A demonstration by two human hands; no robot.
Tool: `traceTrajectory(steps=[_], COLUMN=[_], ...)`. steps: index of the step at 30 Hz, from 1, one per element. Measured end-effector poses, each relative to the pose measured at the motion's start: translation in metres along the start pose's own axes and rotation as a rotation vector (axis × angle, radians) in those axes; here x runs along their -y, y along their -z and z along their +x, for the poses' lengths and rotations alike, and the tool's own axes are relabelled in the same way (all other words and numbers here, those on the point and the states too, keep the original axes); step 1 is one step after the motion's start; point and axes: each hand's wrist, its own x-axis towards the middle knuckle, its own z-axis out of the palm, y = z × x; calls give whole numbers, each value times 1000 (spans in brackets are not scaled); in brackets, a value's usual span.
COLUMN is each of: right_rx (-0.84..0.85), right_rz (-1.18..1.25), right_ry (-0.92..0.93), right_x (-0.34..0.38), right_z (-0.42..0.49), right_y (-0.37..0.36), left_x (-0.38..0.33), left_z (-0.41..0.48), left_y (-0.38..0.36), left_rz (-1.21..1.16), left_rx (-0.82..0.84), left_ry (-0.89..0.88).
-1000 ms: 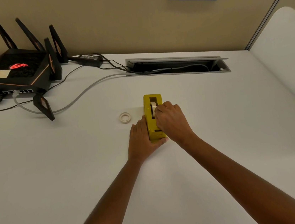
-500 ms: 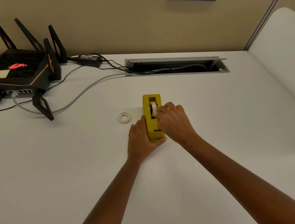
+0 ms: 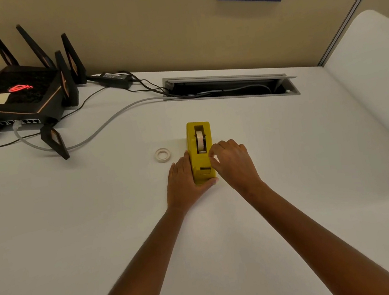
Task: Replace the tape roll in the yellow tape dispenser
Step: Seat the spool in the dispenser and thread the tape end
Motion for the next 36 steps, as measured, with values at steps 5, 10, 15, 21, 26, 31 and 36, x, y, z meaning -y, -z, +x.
traceTrajectory(steps=[5,10,15,21,26,31,36], right_rx=[42,116,179,199,192,182,156], right_rz=[128,173,204,290,336,372,390], right_ry=[-42,-60,-57,-74,-85,-89,-103], right_x=[4,8,7,7,8,9,7], right_z=[7,17,23,26,26,24,21], right_y=[9,10,10,12,12,12,13], left_x=[-1,-2,3,4,6,4,4], left_z=[0,-1,3,3,5,3,3], left_y=[0,1,-1,-3,-3,-2,-2], left_rz=[0,-1,6,0,-10,-7,7], left_rx=[-17,-38,-18,-17,-13,-36,-22], left_ry=[-15,-22,-16,-20,-24,-37,-22])
